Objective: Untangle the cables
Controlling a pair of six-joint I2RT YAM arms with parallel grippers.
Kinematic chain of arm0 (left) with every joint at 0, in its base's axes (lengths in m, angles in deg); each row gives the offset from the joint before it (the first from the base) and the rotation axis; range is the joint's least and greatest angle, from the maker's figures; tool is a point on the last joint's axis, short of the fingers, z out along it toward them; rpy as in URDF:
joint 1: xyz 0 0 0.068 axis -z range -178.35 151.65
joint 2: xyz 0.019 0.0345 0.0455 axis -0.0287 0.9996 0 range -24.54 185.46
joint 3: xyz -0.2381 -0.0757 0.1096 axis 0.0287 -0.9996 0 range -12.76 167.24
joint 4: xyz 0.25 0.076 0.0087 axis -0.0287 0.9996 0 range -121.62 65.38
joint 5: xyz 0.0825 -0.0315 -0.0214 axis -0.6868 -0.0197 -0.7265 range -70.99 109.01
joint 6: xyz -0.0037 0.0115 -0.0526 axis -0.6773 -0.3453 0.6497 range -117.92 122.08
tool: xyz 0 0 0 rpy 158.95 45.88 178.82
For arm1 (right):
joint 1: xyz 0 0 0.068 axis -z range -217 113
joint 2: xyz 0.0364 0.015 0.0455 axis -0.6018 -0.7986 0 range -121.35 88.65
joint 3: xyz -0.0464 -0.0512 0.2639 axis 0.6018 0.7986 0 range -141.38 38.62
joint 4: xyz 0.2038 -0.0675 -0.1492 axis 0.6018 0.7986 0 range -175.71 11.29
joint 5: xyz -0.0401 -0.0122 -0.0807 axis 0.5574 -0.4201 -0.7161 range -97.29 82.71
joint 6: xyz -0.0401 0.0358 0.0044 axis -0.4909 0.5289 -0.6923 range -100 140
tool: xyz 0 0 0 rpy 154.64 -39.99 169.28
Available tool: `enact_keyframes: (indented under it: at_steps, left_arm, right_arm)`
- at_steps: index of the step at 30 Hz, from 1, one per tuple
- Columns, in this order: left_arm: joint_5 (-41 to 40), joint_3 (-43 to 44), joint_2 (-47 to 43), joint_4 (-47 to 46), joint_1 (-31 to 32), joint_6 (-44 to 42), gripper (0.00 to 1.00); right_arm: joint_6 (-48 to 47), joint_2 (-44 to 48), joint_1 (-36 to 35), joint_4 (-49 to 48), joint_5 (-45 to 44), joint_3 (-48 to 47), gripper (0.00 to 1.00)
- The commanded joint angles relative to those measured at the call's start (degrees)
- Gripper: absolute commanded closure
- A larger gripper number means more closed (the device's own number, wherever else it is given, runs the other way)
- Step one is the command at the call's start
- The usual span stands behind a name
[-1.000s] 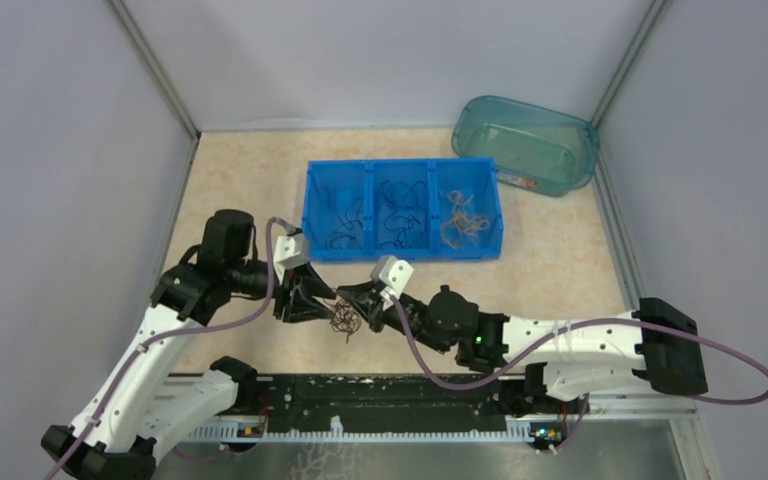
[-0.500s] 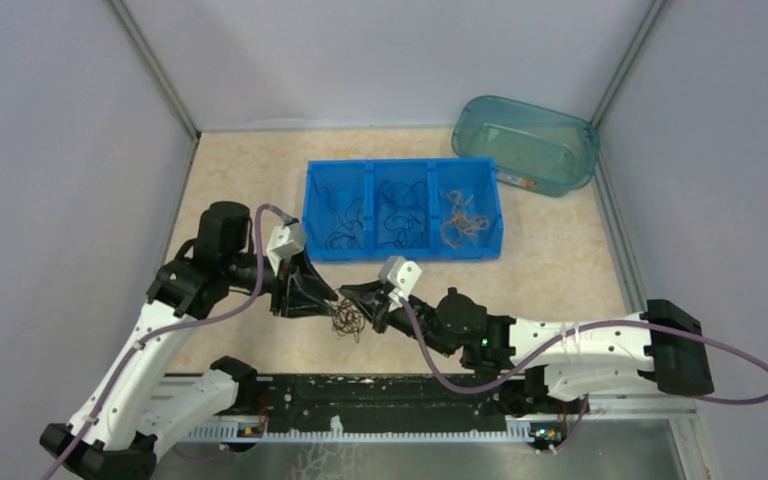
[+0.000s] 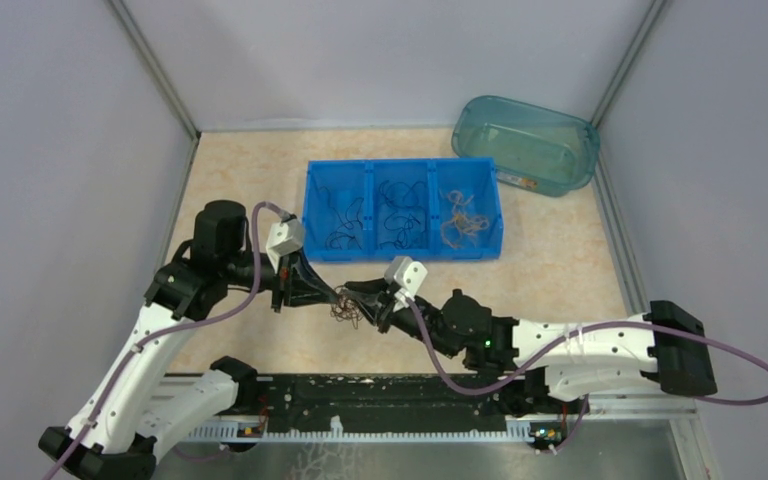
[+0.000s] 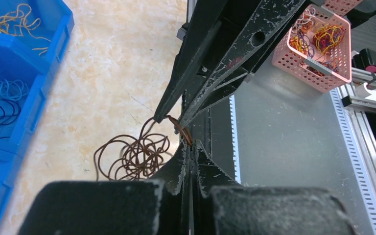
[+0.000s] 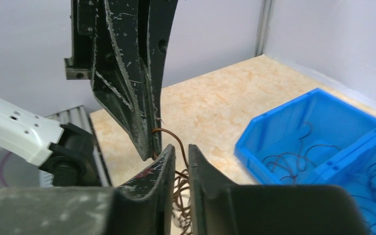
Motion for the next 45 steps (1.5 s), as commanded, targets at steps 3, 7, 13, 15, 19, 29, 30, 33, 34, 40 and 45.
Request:
enact_keyframes:
  at_steps: [3, 7, 13, 15, 19, 29, 30, 33, 34, 40, 45]
  left_arm:
    - [-0.55, 2.09, 0.19, 1.58, -0.15, -5.38, 1.00]
    - [-0.33, 4.45, 1.60, 4.95, -0.10, -9.92, 1.00]
    - [0.28, 6.68, 2.52, 5.55, -0.10, -8.99, 0.99]
    - [0.44, 6.61, 1.96, 2.68, -0.13, -6.18, 0.99]
    - [-0.45, 6.33, 0.50, -2.87, -0.10, -0.45, 0.99]
    - [1.21, 7.41, -0.83, -8.31, -0.12, 8.66, 0.98]
    - [1.31, 7.74, -0.81, -8.63, -0.14, 9.17, 0.98]
    - [1.95, 9.68, -0.50, -9.49, -0.14, 10.35, 0.98]
    - [2.10, 10.38, -0.34, -10.02, -0.12, 11.08, 0.98]
    - [1.10, 14.62, -0.03, -15.58, -0.11, 15.48, 0.99]
    - [-0.88, 18.49, 0.38, -19.94, -0.18, 17.31, 1.00]
  right_arm:
    - [2.33, 3.81, 0.38, -0.93, -1.39, 0.37, 0.44]
    - [7.50, 8.32, 6.26, 2.44, 12.34, 1.64, 0.28]
    - [7.59, 10.31, 9.81, 4.87, 19.47, 2.23, 0.26]
    - [7.43, 8.96, 10.15, 3.62, 18.97, 2.09, 0.27]
    - [6.44, 3.80, 10.37, 1.09, 16.92, -0.05, 0.28]
    - [3.10, -9.99, 10.38, -12.95, 12.51, -5.20, 0.45]
    - [3.16, -11.42, 10.43, -13.37, 12.96, -5.94, 0.46]
    - [4.09, -14.99, 10.39, -15.38, 13.70, -5.87, 0.49]
    - [4.47, -15.85, 10.39, -16.47, 13.41, -5.34, 0.50]
    - [6.28, -18.29, 10.41, -20.46, 11.81, -1.33, 0.67]
    - [9.09, -16.94, 10.43, -22.74, 9.53, 3.41, 0.67]
